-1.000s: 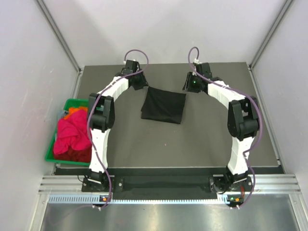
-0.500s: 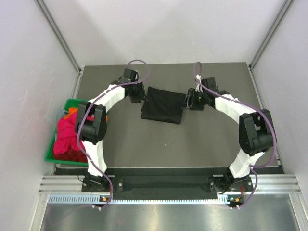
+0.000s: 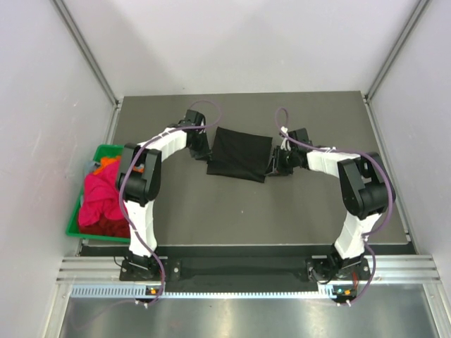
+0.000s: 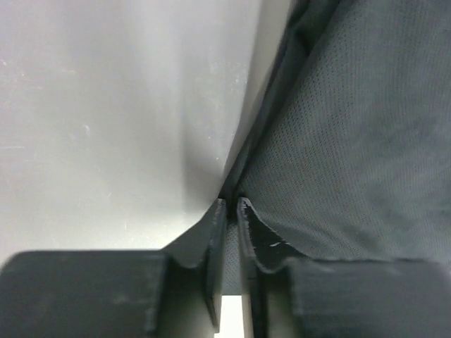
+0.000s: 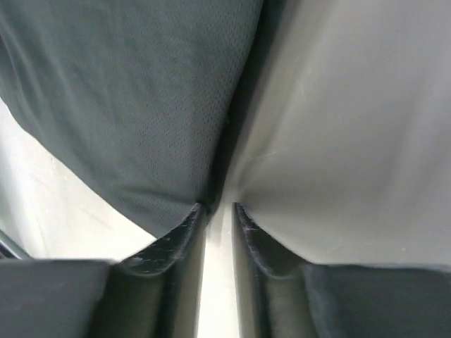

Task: Fold and stack the t-shirts
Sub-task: Fold the tshirt

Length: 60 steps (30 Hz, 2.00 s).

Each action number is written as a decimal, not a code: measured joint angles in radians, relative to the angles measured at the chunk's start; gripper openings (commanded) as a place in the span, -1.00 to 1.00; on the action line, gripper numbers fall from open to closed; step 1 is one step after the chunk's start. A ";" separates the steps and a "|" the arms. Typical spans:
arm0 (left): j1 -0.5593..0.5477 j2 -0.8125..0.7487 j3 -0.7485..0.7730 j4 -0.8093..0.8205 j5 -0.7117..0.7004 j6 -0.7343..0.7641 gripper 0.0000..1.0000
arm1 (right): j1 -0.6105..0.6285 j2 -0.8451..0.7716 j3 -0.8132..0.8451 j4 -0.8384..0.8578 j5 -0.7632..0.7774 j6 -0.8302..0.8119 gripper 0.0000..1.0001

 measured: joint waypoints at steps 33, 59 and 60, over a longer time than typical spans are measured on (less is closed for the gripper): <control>0.033 0.347 0.511 0.053 0.197 0.016 -0.28 | -0.064 0.168 0.281 0.042 0.099 0.059 -0.31; 0.051 -0.092 0.180 -0.007 0.093 0.091 -0.06 | -0.082 -0.054 0.109 0.009 0.015 0.051 0.14; 0.051 -0.108 0.147 0.004 0.100 0.090 -0.07 | -0.077 -0.059 0.091 0.012 0.013 0.053 0.14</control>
